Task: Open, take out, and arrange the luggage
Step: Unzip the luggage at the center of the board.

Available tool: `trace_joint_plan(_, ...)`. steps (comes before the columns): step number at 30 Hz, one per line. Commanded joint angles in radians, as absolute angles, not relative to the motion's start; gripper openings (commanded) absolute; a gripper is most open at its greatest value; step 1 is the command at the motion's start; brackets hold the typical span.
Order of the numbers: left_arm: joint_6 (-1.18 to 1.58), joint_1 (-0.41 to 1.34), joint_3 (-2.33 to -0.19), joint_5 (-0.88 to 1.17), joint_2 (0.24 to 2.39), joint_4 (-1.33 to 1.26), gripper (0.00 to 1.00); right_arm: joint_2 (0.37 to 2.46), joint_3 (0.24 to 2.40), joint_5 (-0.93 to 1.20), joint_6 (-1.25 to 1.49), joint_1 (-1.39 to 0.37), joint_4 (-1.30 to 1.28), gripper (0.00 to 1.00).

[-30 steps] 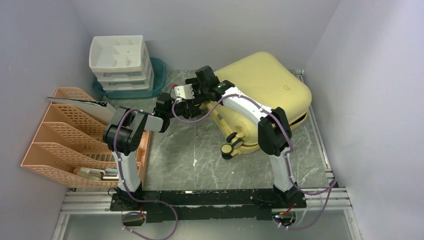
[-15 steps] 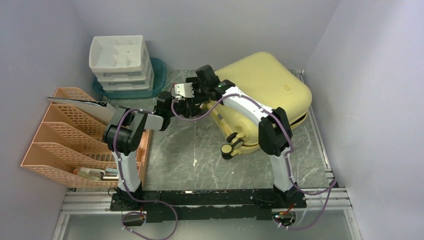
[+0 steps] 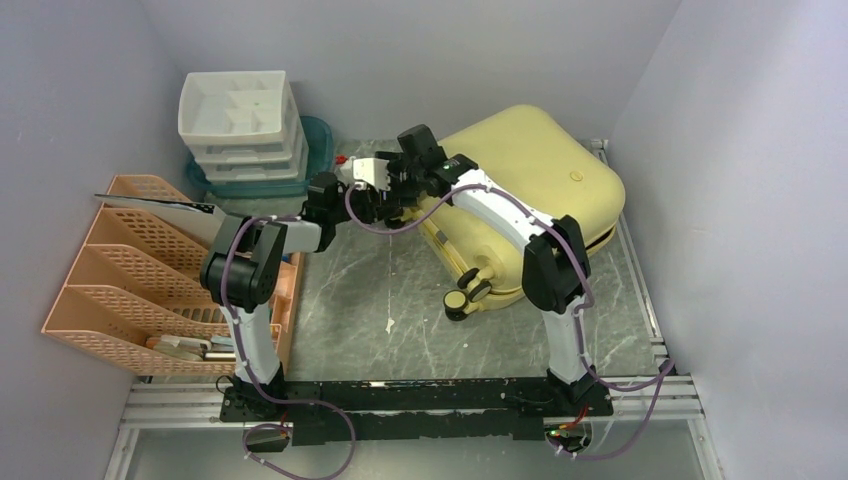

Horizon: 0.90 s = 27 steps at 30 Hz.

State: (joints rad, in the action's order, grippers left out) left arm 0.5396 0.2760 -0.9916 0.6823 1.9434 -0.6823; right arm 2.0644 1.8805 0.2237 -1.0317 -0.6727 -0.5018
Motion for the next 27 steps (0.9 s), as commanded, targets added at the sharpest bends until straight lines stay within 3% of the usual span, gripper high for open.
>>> trace_joint_plan(1, 0.501, 0.230, -1.059, 0.514, 1.894, -0.612, 0.05, 1.934, 1.934, 0.381, -0.889, -0.665, -0.580, 0.00)
trace_joint_plan(10, 0.418, 0.232, -1.200, 0.400, 1.951, -0.448, 0.05, 1.919, 1.950, 0.508, -0.885, -0.653, -0.678, 0.00)
trace_joint_plan(27, 0.372, 0.270, -1.758, 0.532, 2.365, -0.232, 0.05, 1.951, 1.986, 0.607, -0.865, -0.618, -0.775, 0.00)
